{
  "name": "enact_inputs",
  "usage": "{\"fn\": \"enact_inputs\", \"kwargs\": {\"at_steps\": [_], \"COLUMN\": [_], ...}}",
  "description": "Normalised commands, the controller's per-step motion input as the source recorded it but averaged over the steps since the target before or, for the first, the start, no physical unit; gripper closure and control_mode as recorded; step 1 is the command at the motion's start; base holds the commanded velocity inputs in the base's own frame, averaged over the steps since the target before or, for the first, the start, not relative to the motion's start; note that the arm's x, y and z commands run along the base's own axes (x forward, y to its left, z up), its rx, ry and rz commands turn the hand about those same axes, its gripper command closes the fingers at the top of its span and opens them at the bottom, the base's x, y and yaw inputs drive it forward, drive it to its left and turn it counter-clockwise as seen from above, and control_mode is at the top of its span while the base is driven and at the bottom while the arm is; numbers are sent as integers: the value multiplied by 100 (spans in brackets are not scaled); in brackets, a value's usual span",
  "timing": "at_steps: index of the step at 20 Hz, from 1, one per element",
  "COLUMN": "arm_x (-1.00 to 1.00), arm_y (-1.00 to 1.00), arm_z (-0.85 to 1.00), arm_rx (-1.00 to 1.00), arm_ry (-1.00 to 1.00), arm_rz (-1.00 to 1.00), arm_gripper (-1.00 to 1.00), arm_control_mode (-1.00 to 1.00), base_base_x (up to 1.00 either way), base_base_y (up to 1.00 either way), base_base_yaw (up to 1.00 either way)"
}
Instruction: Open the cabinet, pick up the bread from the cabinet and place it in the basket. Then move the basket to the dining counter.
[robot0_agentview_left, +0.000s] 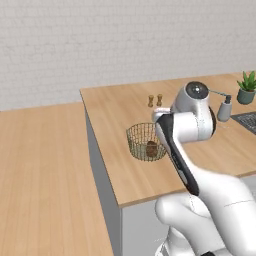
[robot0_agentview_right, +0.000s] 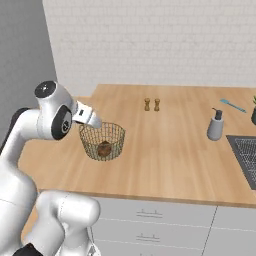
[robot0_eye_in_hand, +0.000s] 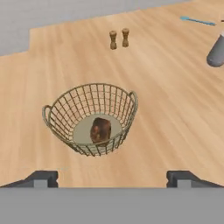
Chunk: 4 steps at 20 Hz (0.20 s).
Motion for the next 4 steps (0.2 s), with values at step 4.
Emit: {"fn": "enact_inputs", "kwargs": {"at_steps": [4], "arm_x": [-39], "arm_y": [43], "arm_z": [91], "arm_rx": [-20], "arm_ry": [0], "arm_rz": [41], "arm_gripper": [-100], "arm_control_mode": [-100], "base_base_x": [0], "base_base_y": [0], "base_base_yaw": [0]}}
